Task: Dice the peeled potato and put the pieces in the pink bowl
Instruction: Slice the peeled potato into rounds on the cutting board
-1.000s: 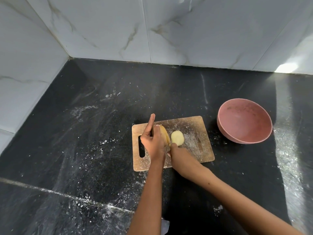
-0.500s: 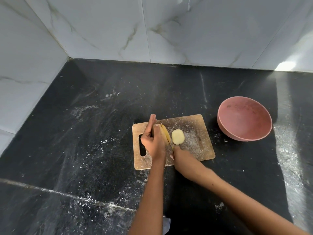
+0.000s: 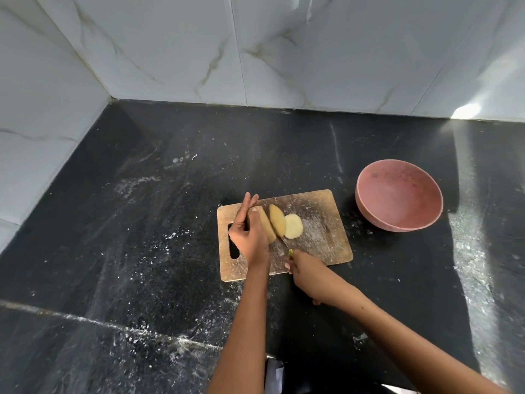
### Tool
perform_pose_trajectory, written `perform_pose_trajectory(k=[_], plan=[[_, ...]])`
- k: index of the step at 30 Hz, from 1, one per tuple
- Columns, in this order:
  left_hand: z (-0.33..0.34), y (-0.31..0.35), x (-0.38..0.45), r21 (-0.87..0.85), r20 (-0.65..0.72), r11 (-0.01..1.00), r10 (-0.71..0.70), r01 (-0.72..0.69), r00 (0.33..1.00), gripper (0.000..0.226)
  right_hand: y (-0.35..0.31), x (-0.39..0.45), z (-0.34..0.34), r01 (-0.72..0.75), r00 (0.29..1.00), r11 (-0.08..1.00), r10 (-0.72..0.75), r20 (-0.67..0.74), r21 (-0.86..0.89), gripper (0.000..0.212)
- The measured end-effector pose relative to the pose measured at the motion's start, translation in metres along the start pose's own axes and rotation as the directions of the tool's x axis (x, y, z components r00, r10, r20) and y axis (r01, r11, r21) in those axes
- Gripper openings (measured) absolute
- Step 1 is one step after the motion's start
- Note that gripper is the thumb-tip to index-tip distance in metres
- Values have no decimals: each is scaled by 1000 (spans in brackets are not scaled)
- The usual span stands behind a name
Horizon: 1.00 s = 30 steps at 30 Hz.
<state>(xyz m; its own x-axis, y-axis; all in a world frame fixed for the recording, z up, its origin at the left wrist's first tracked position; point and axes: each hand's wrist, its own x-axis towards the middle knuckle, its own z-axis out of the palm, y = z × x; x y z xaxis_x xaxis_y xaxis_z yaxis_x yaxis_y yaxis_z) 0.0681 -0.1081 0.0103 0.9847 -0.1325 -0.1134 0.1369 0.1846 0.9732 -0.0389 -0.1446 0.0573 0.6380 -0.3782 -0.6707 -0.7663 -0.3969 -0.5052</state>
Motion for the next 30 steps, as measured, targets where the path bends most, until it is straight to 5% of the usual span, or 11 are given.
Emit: perform_pose_trajectory(k=[9, 15, 22, 25, 30], plan=[[-3, 2, -1, 23, 34, 999, -32, 32, 999, 32, 13, -26, -4, 0, 999, 1000, 0, 33, 17, 17], [-22, 15, -6, 124, 260, 986, -137, 108, 956, 36, 26, -40, -25, 133, 984, 980, -113, -137, 148, 28], [-43, 26, -15, 293, 455, 956, -146, 7, 878, 38, 24, -19, -30, 180, 968, 961, -135, -211, 211, 32], [-47, 30, -16, 304, 422, 952, -173, 40, 890, 45, 25, -14, -24, 210, 949, 972, -177, -259, 107, 28], [-41, 32, -13, 241, 173, 951, -240, 195, 955, 31, 25, -11, -10, 244, 948, 970, -236, -212, 11, 21]])
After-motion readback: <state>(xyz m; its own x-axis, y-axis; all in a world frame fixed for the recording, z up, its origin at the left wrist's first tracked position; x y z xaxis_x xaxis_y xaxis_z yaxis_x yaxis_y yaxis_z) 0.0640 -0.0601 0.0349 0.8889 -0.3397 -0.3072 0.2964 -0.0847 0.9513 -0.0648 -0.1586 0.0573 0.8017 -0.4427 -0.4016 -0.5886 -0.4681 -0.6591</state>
